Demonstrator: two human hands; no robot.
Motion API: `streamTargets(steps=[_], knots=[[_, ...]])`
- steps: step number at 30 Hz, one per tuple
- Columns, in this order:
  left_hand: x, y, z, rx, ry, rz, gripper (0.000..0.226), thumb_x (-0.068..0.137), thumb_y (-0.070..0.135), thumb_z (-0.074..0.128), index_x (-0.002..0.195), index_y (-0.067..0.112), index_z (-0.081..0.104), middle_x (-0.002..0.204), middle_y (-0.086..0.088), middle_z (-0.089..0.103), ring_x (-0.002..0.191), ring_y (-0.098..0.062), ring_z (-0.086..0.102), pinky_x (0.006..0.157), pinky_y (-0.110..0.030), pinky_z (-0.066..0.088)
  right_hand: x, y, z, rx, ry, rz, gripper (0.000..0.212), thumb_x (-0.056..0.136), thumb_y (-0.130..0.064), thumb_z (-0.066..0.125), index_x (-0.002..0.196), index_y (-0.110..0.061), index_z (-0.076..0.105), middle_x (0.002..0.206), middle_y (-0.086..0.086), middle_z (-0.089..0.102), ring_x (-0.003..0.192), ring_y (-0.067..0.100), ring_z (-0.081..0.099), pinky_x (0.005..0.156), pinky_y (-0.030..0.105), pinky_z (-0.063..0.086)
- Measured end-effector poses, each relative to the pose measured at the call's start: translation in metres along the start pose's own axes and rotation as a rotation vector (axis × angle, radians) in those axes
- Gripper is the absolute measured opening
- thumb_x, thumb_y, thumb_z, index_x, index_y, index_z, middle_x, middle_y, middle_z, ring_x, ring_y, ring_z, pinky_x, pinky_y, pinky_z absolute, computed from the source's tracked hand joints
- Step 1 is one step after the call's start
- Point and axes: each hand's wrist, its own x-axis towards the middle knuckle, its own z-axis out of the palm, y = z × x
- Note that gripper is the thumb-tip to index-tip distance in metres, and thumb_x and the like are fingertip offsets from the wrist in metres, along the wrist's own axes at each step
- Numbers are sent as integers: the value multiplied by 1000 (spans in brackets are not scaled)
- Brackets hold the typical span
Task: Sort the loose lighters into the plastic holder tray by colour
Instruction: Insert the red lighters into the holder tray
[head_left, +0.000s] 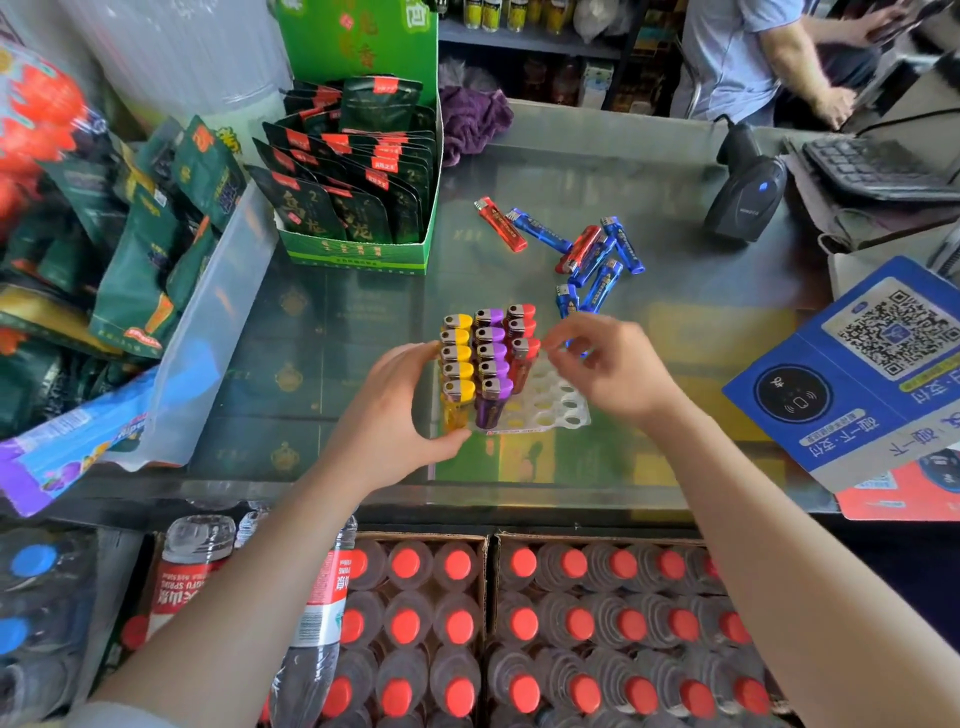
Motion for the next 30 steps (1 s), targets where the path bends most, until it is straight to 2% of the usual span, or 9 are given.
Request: streamTargets(steps=[2, 5, 7, 11, 15, 19, 22, 27, 30], knots=[[1, -1, 0, -6, 7, 1, 73, 66, 37, 73, 129, 21, 40, 131, 7, 45, 118, 2, 28, 100, -25, 25, 21, 9, -6, 27, 136, 113, 15, 80, -6, 52, 80, -6, 66, 72, -3, 62, 62, 3, 54, 56, 10, 37], [1, -3, 1, -10, 8, -1, 72, 66, 40, 72, 128, 21, 42, 131, 6, 46, 122, -4, 33, 102, -28, 27, 55, 24, -3, -133, 256, 150, 24, 85, -2, 43, 93, -7, 65, 96, 8, 65, 84, 22, 57, 66, 24, 39], [1, -2, 1, -17, 6, 9, 70, 64, 40, 70, 126, 22, 43, 129, 8, 48, 123, -8, 36, 103, -31, 30, 71, 33, -2, -229, 248, 107, 31, 83, 4, 40, 99, -9, 63, 109, 10, 62, 97, 30, 53, 73, 33, 44], [2, 0, 0, -38, 14, 16, 66, 63, 36, 70, 123, 24, 45, 123, 15, 47, 120, -4, 36, 99, -24, 28, 93, 46, -5, -508, 164, 104, 42, 75, 9, 49, 110, -11, 59, 119, 9, 57, 107, 34, 45, 82, 37, 37], [3, -2, 1, -29, 8, 10, 66, 63, 37, 70, 123, 25, 45, 123, 18, 45, 118, 2, 33, 94, -12, 22, 102, 50, -2, -513, 138, 18, 35, 74, 11, 49, 102, -5, 64, 105, 16, 62, 99, 37, 51, 80, 38, 41], [3, -2, 2, -34, 3, -2, 67, 65, 34, 74, 124, 25, 44, 125, 17, 45, 119, 2, 33, 94, -13, 22, 96, 47, -3, -427, 104, -77, 28, 79, 9, 49, 98, 0, 66, 104, 20, 64, 96, 38, 57, 81, 44, 49], [2, -3, 2, -35, -1, -11, 68, 63, 37, 70, 125, 26, 43, 128, 14, 46, 122, -1, 33, 97, -19, 26, 87, 46, -2, -404, 82, -131, 24, 81, 8, 47, 95, 4, 65, 100, 22, 64, 91, 38, 59, 78, 46, 49], [2, -3, 3, -32, -3, -23, 69, 63, 40, 69, 125, 26, 43, 129, 13, 46, 122, -1, 33, 98, -24, 28, 91, 49, -11, -365, 208, -87, 35, 75, 12, 43, 96, -4, 65, 101, 17, 64, 91, 37, 54, 75, 42, 48], [2, -3, 3, -33, -7, -21, 69, 62, 48, 64, 124, 26, 44, 128, 12, 47, 122, -3, 35, 99, -27, 30, 105, 52, -15, -446, 123, 28, 36, 77, 7, 44, 108, -7, 58, 112, 13, 61, 105, 35, 48, 80, 39, 42]])
